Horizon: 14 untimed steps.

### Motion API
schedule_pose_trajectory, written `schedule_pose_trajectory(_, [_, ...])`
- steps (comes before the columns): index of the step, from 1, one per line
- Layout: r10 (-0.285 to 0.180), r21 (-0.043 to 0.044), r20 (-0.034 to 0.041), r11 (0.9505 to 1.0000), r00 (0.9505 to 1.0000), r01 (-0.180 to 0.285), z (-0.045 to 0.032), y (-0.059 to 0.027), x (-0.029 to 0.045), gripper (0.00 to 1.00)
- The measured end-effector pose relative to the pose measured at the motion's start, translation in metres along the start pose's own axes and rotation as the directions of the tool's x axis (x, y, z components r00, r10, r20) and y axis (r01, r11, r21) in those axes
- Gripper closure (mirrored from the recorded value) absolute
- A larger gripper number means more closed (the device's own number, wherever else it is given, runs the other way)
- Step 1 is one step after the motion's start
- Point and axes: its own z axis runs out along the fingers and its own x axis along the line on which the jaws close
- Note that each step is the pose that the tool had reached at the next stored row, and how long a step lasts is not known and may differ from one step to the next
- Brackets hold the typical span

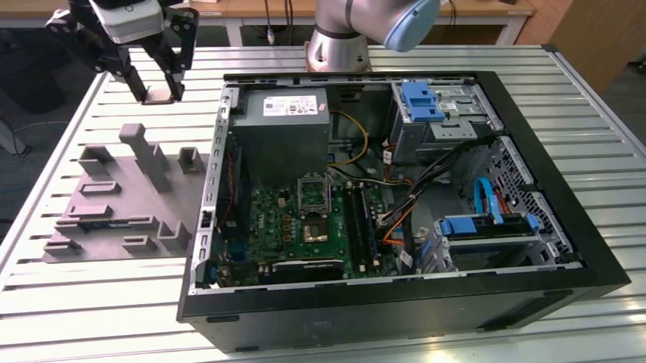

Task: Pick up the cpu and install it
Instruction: 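Pick up the cpu and move it towards the insertion slot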

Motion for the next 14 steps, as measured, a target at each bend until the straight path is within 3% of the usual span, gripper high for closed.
schedule_pose_trajectory(14, [0.000, 0.0000, 0.0001, 1.0000, 1.0000, 0.000, 0.0000, 0.0000, -0.0037, 0.53])
